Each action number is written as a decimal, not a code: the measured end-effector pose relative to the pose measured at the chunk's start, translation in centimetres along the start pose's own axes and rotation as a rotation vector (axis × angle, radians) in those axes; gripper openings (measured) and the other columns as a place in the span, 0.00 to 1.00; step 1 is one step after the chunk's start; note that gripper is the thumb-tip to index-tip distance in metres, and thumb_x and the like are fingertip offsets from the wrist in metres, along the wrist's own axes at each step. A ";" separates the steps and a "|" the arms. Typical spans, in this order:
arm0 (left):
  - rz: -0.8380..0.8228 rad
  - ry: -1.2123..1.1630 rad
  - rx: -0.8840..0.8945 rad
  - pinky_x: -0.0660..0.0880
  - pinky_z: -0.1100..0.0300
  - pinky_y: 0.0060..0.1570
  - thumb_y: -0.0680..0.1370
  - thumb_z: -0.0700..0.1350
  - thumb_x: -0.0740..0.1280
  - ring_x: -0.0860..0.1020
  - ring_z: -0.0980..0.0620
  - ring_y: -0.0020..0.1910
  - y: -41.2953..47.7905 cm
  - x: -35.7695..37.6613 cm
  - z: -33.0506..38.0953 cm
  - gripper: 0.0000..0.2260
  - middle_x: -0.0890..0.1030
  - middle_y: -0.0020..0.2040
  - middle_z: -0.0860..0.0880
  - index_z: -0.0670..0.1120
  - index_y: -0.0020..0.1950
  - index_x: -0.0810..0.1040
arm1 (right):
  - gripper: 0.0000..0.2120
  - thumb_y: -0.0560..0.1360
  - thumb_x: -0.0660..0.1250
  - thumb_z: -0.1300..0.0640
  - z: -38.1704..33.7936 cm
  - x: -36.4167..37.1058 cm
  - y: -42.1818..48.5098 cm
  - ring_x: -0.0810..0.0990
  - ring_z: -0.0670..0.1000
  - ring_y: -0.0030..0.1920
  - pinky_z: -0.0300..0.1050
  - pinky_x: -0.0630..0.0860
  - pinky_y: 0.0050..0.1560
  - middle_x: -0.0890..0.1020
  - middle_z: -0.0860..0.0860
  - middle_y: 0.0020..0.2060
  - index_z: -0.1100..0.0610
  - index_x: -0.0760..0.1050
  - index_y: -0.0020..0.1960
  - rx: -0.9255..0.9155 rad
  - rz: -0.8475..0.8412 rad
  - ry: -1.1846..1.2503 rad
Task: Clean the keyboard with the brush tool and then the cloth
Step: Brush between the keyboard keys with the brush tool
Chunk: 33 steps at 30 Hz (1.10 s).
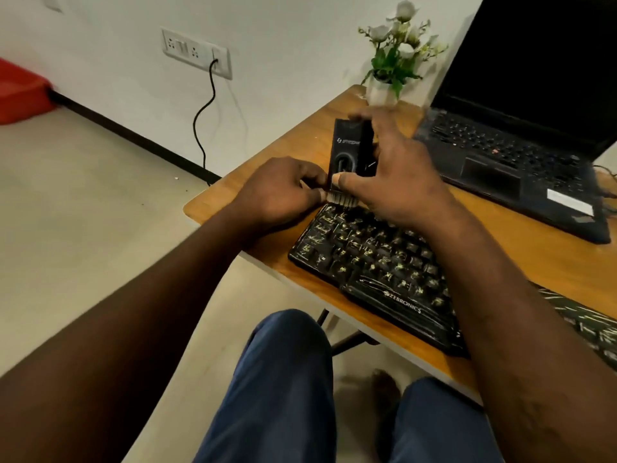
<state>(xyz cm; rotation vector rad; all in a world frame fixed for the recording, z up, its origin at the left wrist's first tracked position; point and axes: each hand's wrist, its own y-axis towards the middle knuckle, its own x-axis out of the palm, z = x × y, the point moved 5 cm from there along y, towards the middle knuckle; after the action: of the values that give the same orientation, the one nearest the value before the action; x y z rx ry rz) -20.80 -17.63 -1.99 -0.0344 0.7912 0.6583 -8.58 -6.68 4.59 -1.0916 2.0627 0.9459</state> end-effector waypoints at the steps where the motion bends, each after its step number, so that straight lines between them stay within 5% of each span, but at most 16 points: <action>1: -0.011 -0.007 -0.001 0.72 0.56 0.39 0.78 0.45 0.73 0.77 0.61 0.35 0.2 -0.1 -0.3 0.03 0.83 0.38 0.55 0.53 0.45 0.84 | 0.36 0.73 0.77 0.55 0.0 0.4 0.5 0.84 0.49 0.52 0.44 0.84 0.49 0.81 0.49 0.58 0.44 0.63 0.75 -0.008 -0.018 -0.021; 3: -0.035 -0.033 -0.019 0.74 0.53 0.38 0.77 0.44 0.73 0.77 0.55 0.33 0.6 -0.2 -0.5 0.03 0.83 0.35 0.52 0.51 0.43 0.84 | 0.37 0.72 0.77 0.54 0.0 0.8 1.0 0.84 0.51 0.52 0.47 0.85 0.48 0.81 0.50 0.60 0.42 0.63 0.75 -0.024 -0.025 -0.055; 10: -0.047 0.048 -0.053 0.69 0.57 0.33 0.74 0.46 0.72 0.74 0.56 0.28 0.8 -0.4 -0.5 0.11 0.76 0.29 0.54 0.52 0.33 0.75 | 0.38 0.72 0.77 0.55 -1.0 1.3 0.3 0.83 0.47 0.51 0.38 0.82 0.45 0.80 0.46 0.62 0.40 0.64 0.76 -0.115 -0.068 -0.070; 14: -0.062 0.009 -0.046 0.73 0.54 0.35 0.75 0.45 0.73 0.77 0.52 0.31 0.8 -0.2 -0.8 0.05 0.81 0.33 0.51 0.49 0.39 0.82 | 0.37 0.72 0.78 0.54 -0.2 1.1 0.2 0.82 0.42 0.46 0.28 0.75 0.37 0.79 0.42 0.51 0.38 0.65 0.75 -0.066 -0.010 -0.055; 18: -0.050 0.024 -0.071 0.69 0.58 0.33 0.77 0.42 0.72 0.73 0.61 0.26 1.0 -0.3 -1.1 0.10 0.78 0.29 0.54 0.50 0.36 0.79 | 0.37 0.71 0.78 0.55 -0.3 1.5 -0.3 0.84 0.41 0.47 0.34 0.82 0.42 0.80 0.38 0.49 0.39 0.66 0.75 -0.077 -0.050 0.065; 20: -0.051 0.030 -0.079 0.70 0.57 0.34 0.78 0.43 0.72 0.73 0.59 0.27 1.0 -0.2 -1.2 0.12 0.78 0.30 0.54 0.51 0.34 0.77 | 0.37 0.71 0.78 0.55 -0.3 1.6 -0.3 0.84 0.42 0.49 0.40 0.84 0.45 0.80 0.38 0.52 0.39 0.67 0.75 -0.098 -0.085 0.110; 24: -0.075 -0.005 -0.045 0.71 0.57 0.36 0.78 0.45 0.73 0.75 0.57 0.30 0.7 -0.1 -0.8 0.05 0.82 0.34 0.51 0.49 0.42 0.85 | 0.37 0.71 0.78 0.55 0.3 1.0 0.1 0.84 0.44 0.46 0.36 0.80 0.39 0.80 0.43 0.49 0.38 0.65 0.75 -0.069 0.037 -0.006; 30: -0.062 0.041 -0.091 0.72 0.54 0.35 0.78 0.40 0.70 0.75 0.55 0.29 0.7 -0.3 -1.0 0.14 0.78 0.30 0.53 0.51 0.34 0.76 | 0.38 0.71 0.78 0.56 -0.7 1.5 -0.8 0.84 0.41 0.53 0.41 0.85 0.46 0.78 0.37 0.59 0.39 0.67 0.75 -0.148 -0.111 0.122; 33: -0.099 -0.040 -0.092 0.71 0.57 0.32 0.78 0.41 0.72 0.73 0.58 0.26 0.4 -0.3 -0.8 0.12 0.77 0.27 0.56 0.51 0.35 0.79 | 0.38 0.71 0.78 0.55 -0.2 1.3 -0.5 0.84 0.45 0.50 0.45 0.85 0.45 0.79 0.41 0.55 0.39 0.65 0.75 -0.119 -0.020 0.020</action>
<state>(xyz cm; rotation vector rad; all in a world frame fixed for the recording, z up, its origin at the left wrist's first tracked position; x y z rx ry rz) -21.70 -17.62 -2.29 -0.1428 0.7154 0.5993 -8.79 -7.58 3.56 -1.1854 2.0297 1.0629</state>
